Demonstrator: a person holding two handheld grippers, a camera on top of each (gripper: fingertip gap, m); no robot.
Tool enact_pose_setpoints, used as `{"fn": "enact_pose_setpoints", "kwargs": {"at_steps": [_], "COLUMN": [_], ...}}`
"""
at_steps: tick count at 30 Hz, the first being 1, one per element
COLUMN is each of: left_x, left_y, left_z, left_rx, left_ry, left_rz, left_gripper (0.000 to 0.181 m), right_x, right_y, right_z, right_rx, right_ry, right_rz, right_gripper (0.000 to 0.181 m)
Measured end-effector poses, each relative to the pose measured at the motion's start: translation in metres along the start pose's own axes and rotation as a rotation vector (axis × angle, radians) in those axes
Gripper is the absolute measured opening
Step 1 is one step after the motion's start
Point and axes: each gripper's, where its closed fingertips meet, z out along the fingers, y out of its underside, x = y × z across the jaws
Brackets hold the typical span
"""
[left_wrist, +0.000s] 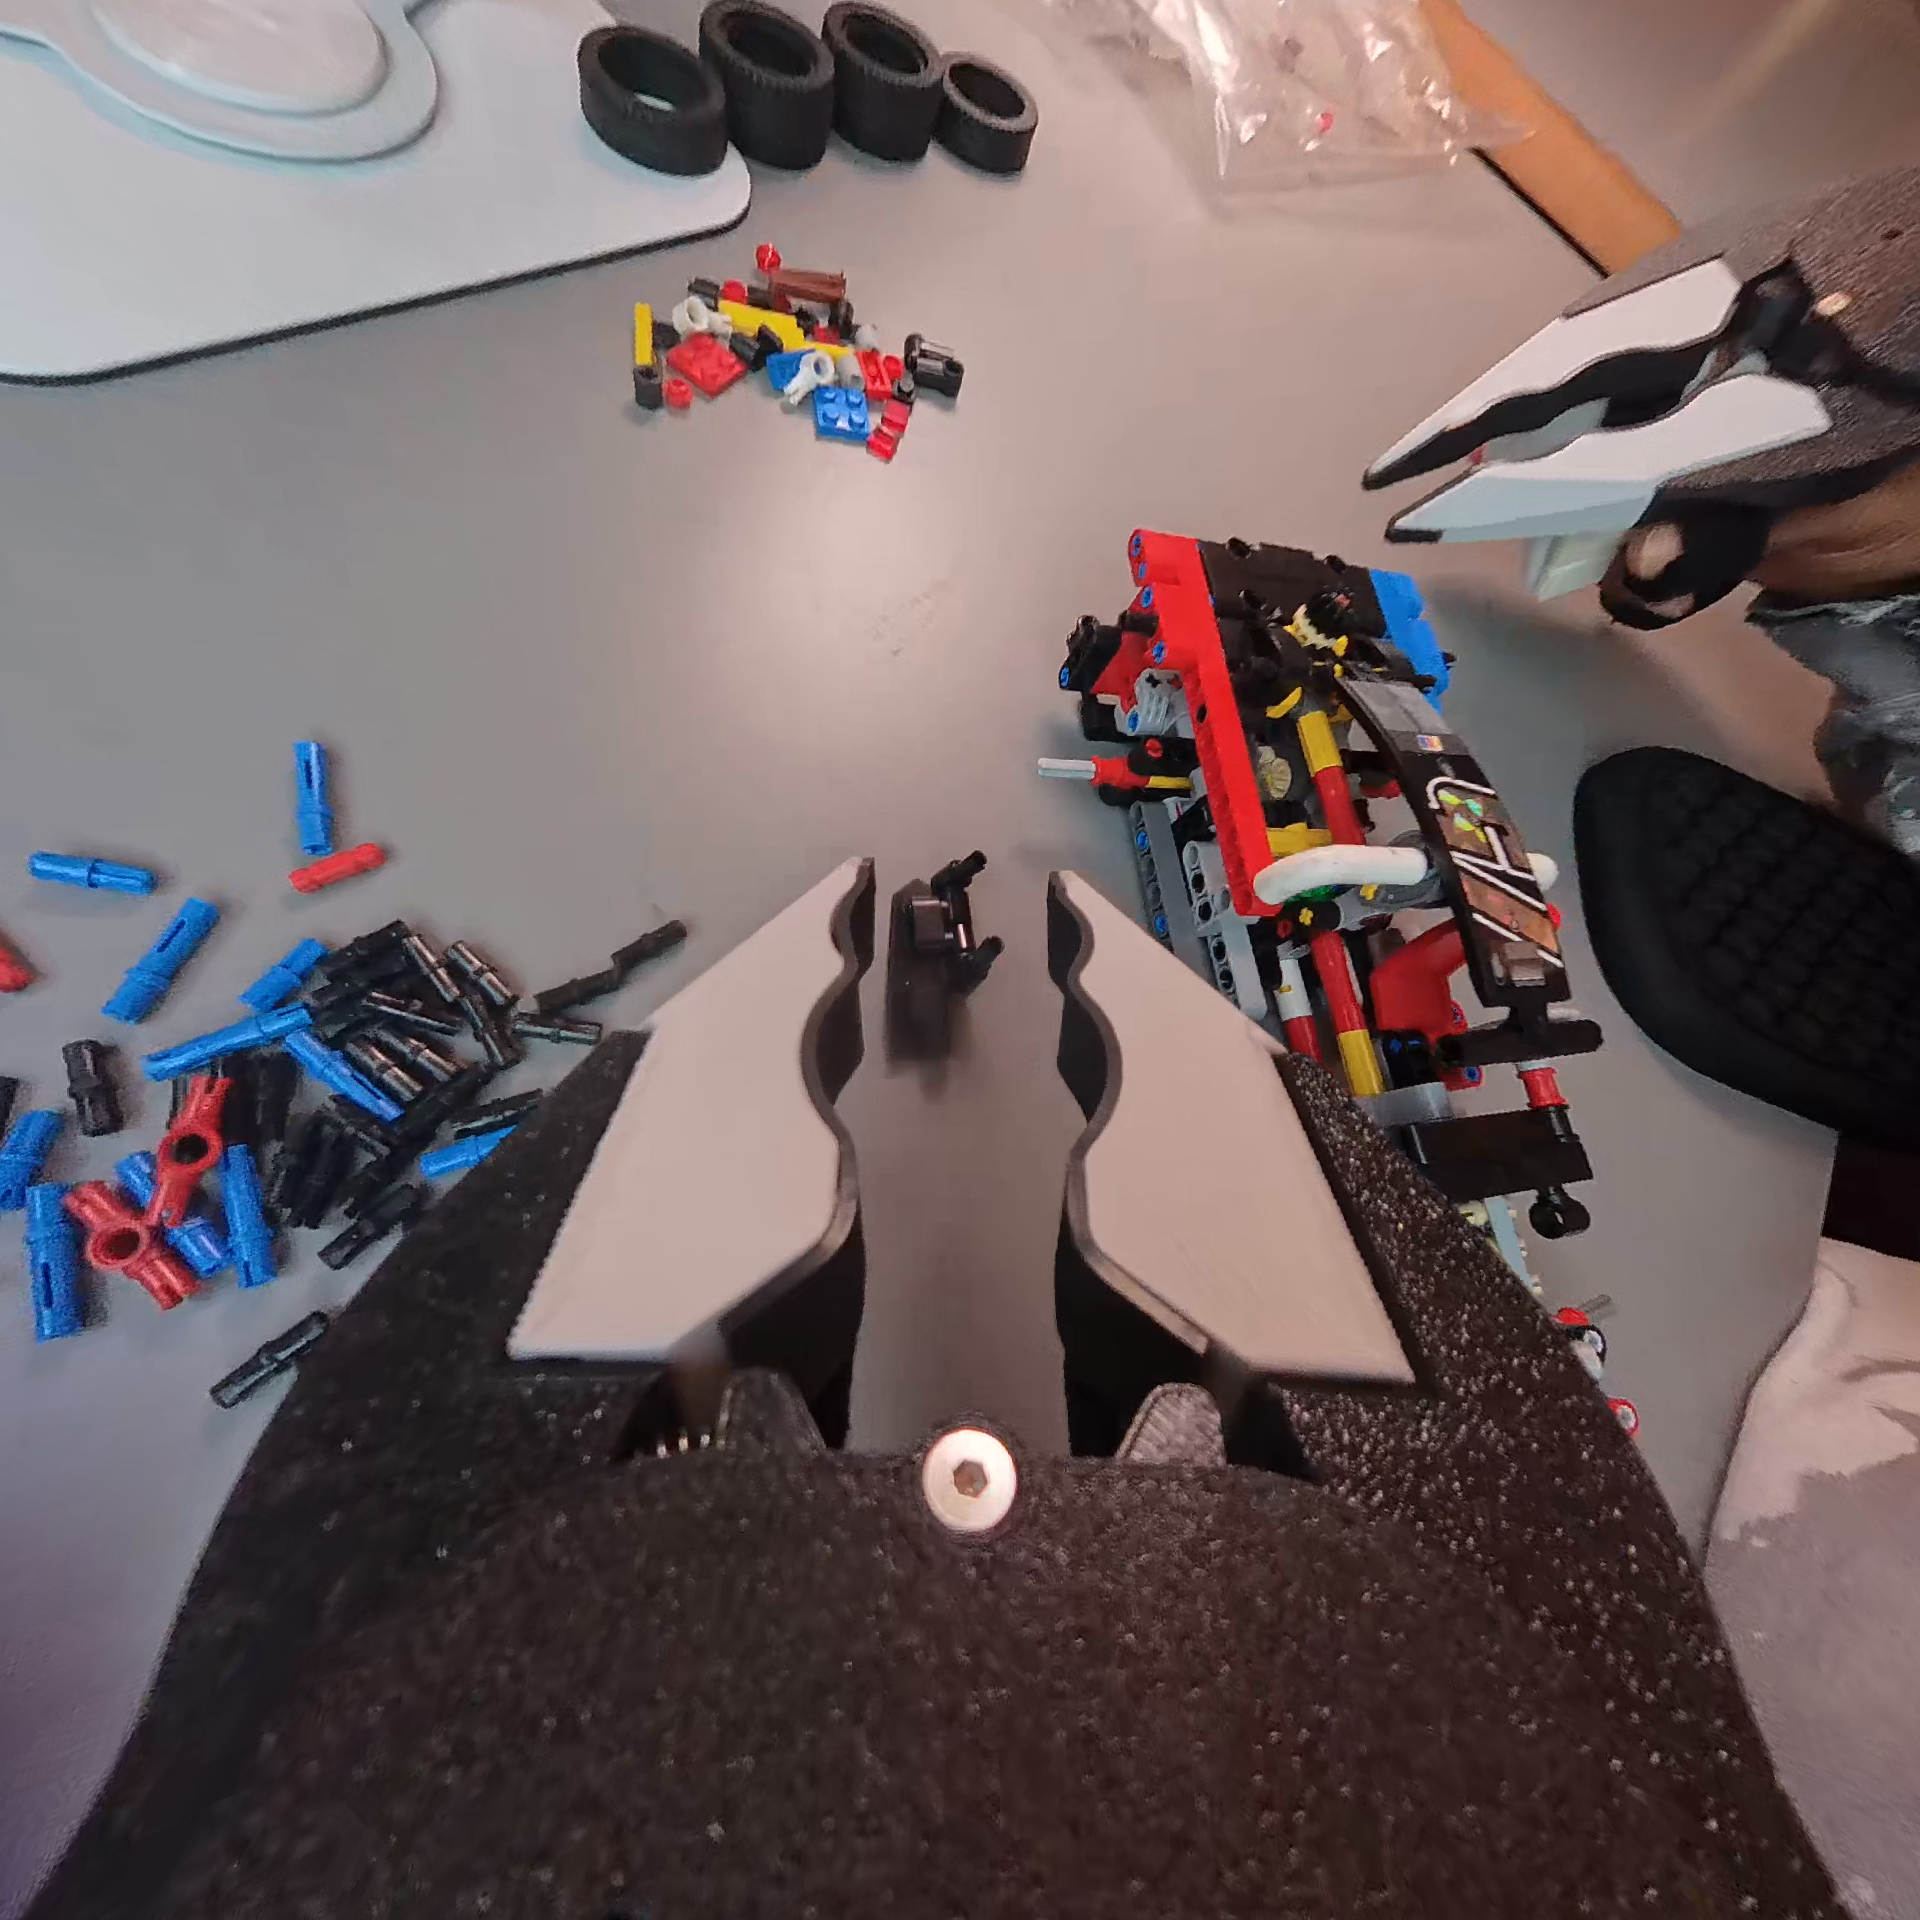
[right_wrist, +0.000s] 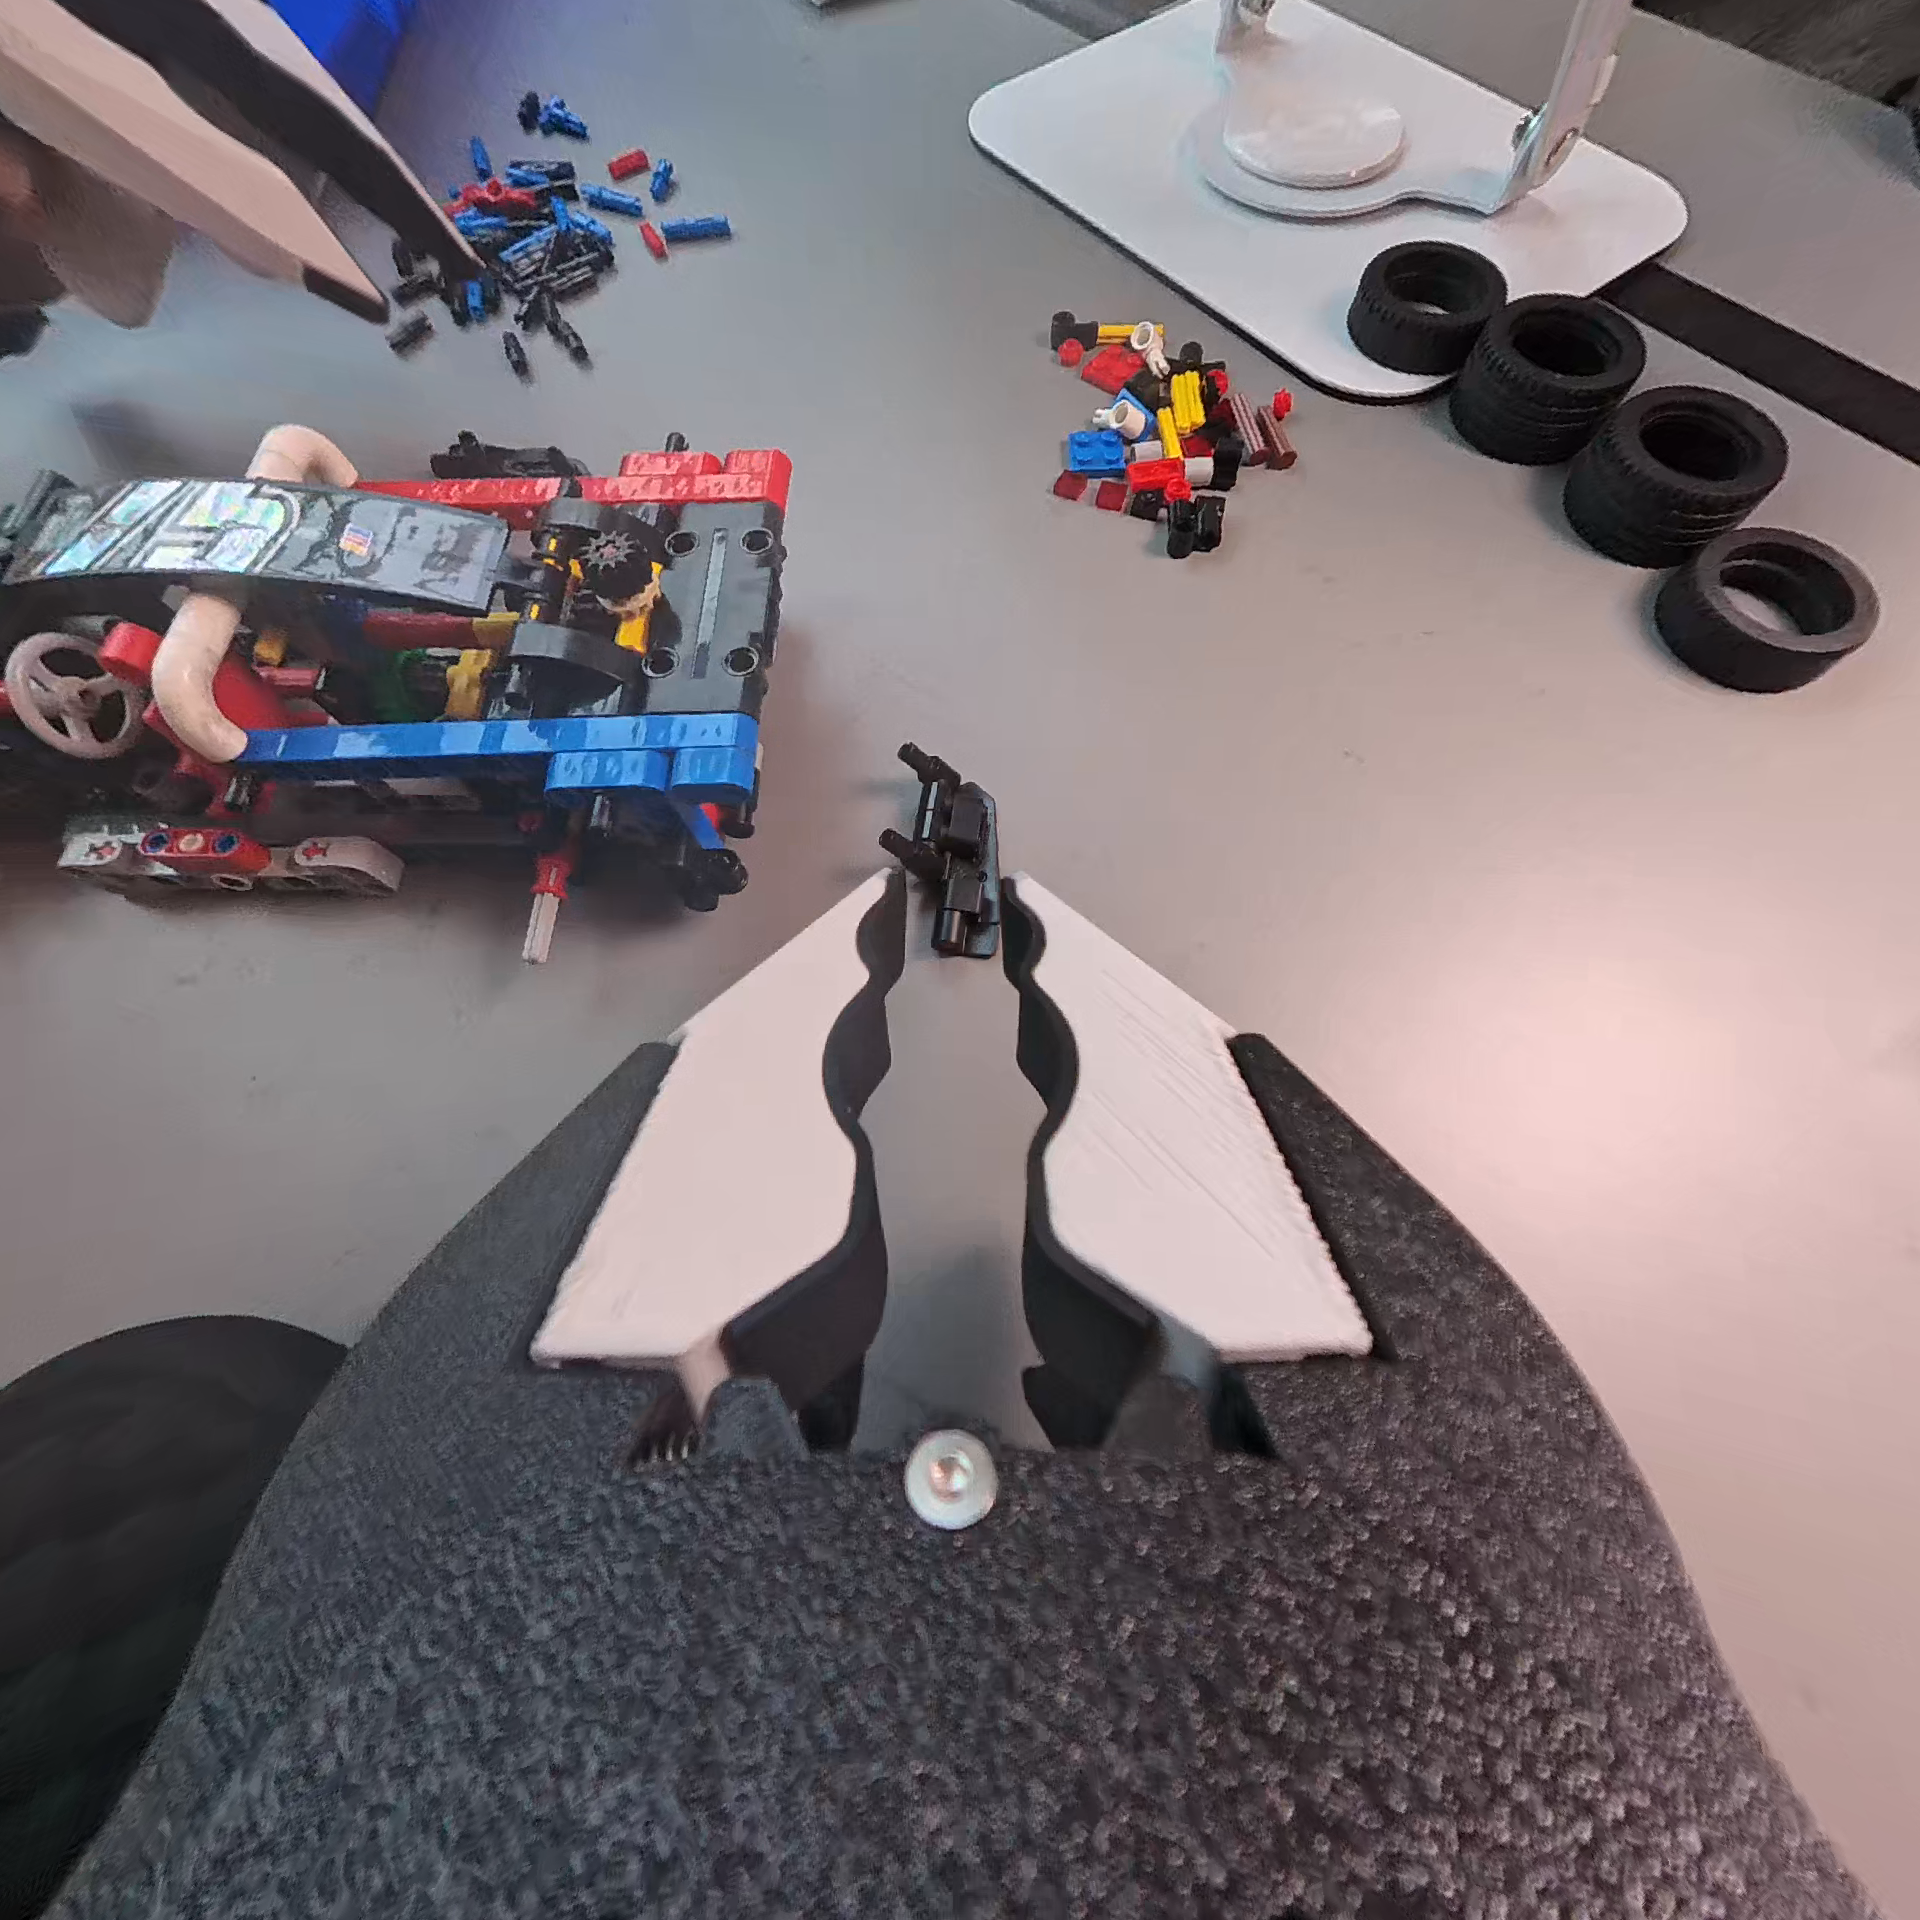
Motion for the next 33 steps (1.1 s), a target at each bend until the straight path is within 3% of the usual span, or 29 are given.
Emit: {"fn": "enact_pose_setpoints", "kwargs": {"at_steps": [1,6,14,16,24,28,30,33], "left_x": [0.002,0.004,0.026,0.033,0.036,0.040,0.041,0.041], "left_y": [-0.002,-0.003,0.004,0.006,0.017,0.017,0.017,0.016], "left_z": [-0.003,-0.014,-0.027,-0.032,-0.032,-0.034,-0.036,-0.044], "left_rx": [0.028,0.110,0.111,0.109,0.060,0.067,0.075,0.103], "left_ry": [0.018,0.072,0.190,0.230,0.251,0.242,0.234,0.226], "left_rz": [-0.005,-0.025,-0.032,-0.030,0.009,0.052,0.065,0.073], "left_gripper": [0.033,0.036,0.055,0.057,0.059,0.059,0.060,0.060], "right_x": [-0.001,-0.012,-0.052,-0.060,-0.097,-0.110,-0.110,-0.110], "right_y": [0.001,0.004,-0.013,-0.020,-0.029,-0.022,-0.015,-0.012], "right_z": [0.001,0.003,-0.001,0.001,0.029,0.049,0.057,0.065], "right_rx": [-0.002,0.002,0.063,0.043,-0.259,-0.416,-0.503,-0.576], "right_ry": [-0.004,-0.053,-0.183,-0.195,-0.379,-0.555,-0.623,-0.676], "right_rz": [-0.012,-0.057,-0.163,-0.251,-1.004,-1.201,-1.243,-1.278], "right_gripper": [0.018,0.018,0.042,0.064,0.101,0.114,0.114,0.093]}}
